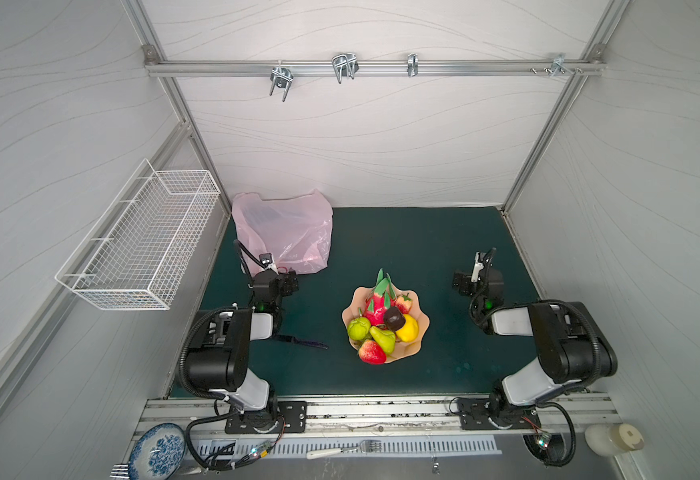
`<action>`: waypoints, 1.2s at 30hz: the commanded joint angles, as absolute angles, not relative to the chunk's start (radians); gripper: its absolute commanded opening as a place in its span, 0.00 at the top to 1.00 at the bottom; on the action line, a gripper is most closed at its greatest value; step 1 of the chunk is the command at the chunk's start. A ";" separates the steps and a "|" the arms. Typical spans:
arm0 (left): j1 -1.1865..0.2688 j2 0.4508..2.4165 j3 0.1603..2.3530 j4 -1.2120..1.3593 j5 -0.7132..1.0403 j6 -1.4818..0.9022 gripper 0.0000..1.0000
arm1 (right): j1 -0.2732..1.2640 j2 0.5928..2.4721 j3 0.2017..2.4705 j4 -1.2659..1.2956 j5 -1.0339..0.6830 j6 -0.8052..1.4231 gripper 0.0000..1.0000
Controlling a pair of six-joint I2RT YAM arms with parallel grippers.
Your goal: Place the fruits into the plastic bag
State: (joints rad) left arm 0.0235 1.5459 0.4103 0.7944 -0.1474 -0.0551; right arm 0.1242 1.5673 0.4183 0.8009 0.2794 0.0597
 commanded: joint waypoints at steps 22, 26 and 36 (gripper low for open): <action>-0.129 0.982 0.830 -0.336 -0.008 -0.443 0.02 | 0.135 1.015 0.830 -0.310 -0.240 0.335 0.01; -0.203 0.915 0.857 -0.415 0.043 -0.464 0.02 | 0.154 0.987 0.868 -0.425 -0.361 0.320 0.01; -0.239 0.805 0.826 -0.513 0.160 -0.465 0.01 | 0.163 0.857 0.840 -0.574 -0.423 0.305 0.01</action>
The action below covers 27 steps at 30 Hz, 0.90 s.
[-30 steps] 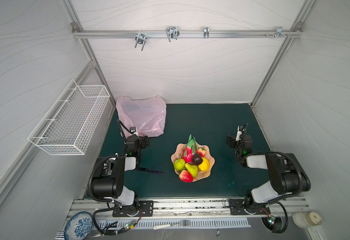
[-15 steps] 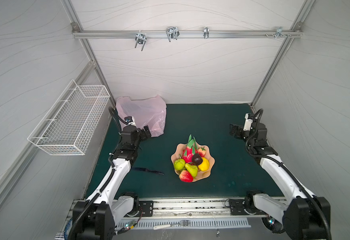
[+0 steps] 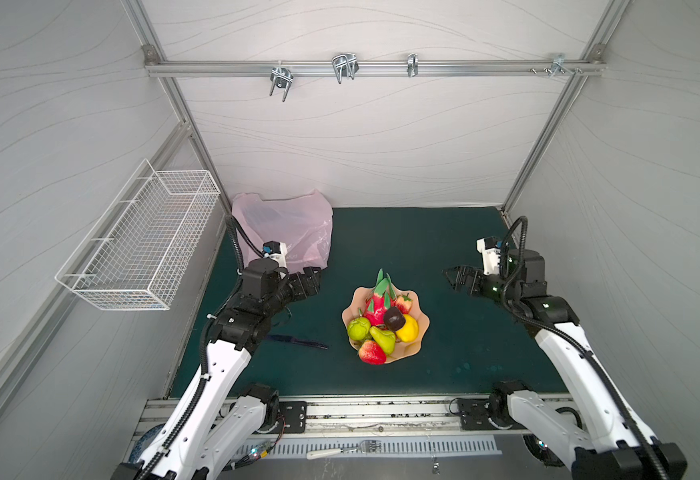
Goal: Place the fruits into the plastic bag
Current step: 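Reach the left gripper to the pink bag while the right arm rises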
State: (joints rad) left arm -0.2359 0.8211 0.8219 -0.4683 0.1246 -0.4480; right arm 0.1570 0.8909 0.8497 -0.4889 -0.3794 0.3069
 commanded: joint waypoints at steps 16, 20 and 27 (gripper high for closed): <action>-0.211 1.310 1.054 -0.483 0.123 -0.739 0.04 | 0.175 0.790 0.854 -0.639 -0.504 0.318 0.01; -0.164 1.470 1.140 -0.411 0.140 -0.842 0.06 | 0.178 0.771 0.865 -0.658 -0.520 0.308 0.01; -0.126 1.709 1.294 -0.352 0.151 -0.960 0.12 | 0.177 0.711 0.862 -0.707 -0.529 0.303 0.01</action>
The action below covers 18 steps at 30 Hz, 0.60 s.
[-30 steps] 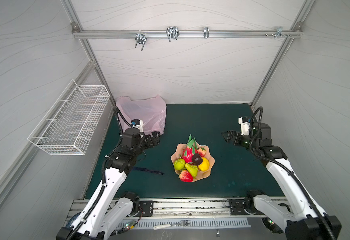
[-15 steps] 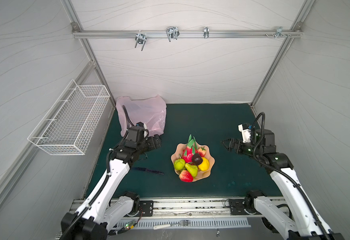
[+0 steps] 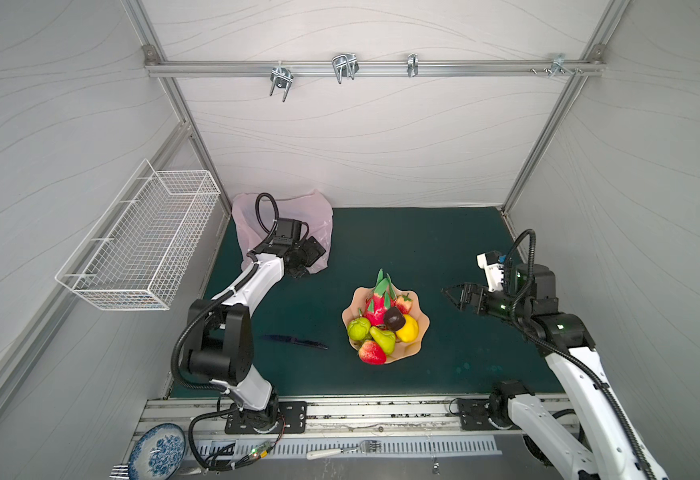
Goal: Place the fruits into the plastic bag
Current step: 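Reach the left gripper to the pink bag while the right arm rises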
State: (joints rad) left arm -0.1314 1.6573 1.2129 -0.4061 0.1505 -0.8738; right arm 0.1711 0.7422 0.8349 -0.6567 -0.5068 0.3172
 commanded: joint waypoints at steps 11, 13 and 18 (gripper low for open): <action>-0.127 1.884 1.443 -0.520 0.085 -0.961 0.22 | 0.178 0.702 0.807 -0.591 -0.573 0.410 0.01; -0.128 1.907 1.443 -0.543 0.073 -0.942 0.25 | 0.179 0.744 0.811 -0.537 -0.588 0.439 0.01; -0.133 1.988 1.479 -0.588 0.058 -0.837 0.40 | 0.201 0.898 0.861 -0.411 -0.615 0.468 0.01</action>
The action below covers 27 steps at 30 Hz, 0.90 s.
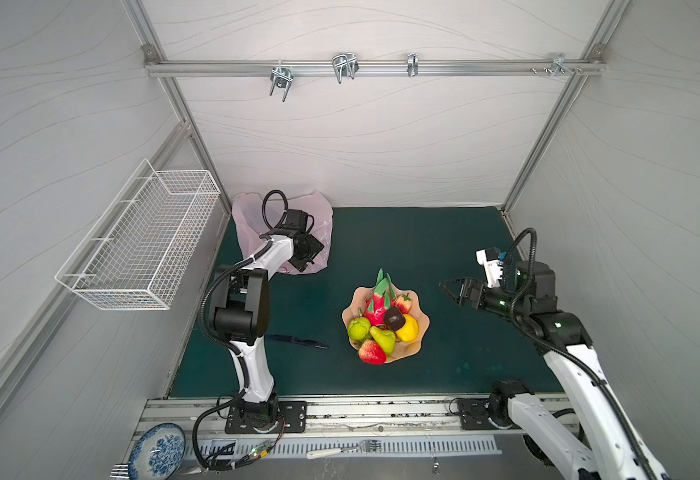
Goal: Place the fruits into the plastic bag
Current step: 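Reach the left gripper to the pink bag while the right arm rises, then grasp the pink bag's edge with the left gripper and lift it up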
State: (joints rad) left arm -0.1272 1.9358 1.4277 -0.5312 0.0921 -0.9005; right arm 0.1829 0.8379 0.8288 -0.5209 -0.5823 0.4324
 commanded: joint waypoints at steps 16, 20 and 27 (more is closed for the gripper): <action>-0.174 1.732 1.210 -0.536 0.198 -0.464 1.00 | 0.329 1.423 1.171 -0.223 -0.597 0.550 0.01; -0.257 1.588 1.093 -0.579 0.218 -0.400 1.00 | 0.347 1.599 1.350 -0.241 -0.649 0.551 0.01; -0.325 1.338 0.910 -0.637 0.228 -0.428 1.00 | 0.396 1.963 1.694 -0.402 -0.745 0.542 0.01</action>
